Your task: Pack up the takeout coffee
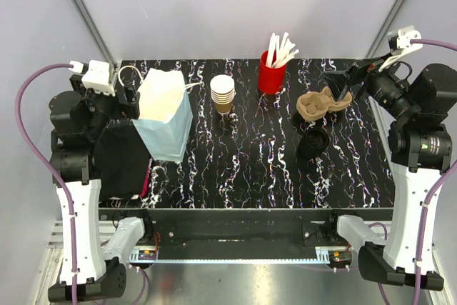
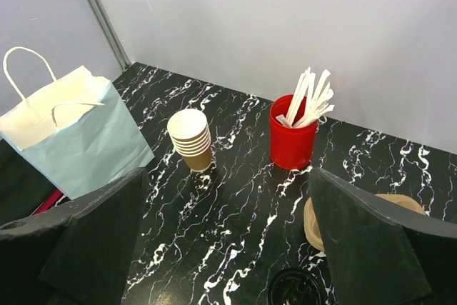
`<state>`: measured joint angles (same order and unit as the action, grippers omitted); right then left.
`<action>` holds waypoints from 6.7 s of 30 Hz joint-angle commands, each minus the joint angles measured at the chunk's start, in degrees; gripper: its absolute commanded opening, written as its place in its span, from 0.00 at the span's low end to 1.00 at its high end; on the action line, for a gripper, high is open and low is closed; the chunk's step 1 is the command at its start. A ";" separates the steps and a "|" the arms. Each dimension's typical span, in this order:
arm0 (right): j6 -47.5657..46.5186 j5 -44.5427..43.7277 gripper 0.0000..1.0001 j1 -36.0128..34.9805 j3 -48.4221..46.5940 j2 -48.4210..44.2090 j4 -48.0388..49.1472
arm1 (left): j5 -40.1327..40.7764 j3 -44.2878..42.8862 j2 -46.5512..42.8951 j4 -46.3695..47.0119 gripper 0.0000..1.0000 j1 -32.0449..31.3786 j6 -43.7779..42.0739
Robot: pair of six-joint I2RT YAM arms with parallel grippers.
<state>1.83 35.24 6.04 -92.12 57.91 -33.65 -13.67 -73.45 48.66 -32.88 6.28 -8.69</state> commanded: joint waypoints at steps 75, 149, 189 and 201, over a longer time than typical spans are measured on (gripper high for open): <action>-25.38 -25.92 0.99 0.11 -1.13 47.37 3.33 | -22.01 3.23 1.78 2.39 0.99 1.45 -1.16; -35.22 -18.02 0.43 1.60 -6.50 59.87 1.57 | -25.79 4.10 2.66 3.00 0.99 3.82 -0.01; -32.06 -15.82 0.40 -0.07 -4.21 49.75 -2.74 | -26.49 4.10 1.70 3.00 0.99 4.26 0.16; -31.79 -18.80 0.41 -2.44 -2.55 51.43 -1.77 | -26.49 4.19 2.05 3.00 0.99 4.26 -0.01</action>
<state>-30.13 18.41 4.60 -95.59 108.73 -36.64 -38.48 -69.71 51.37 -32.86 10.26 -8.97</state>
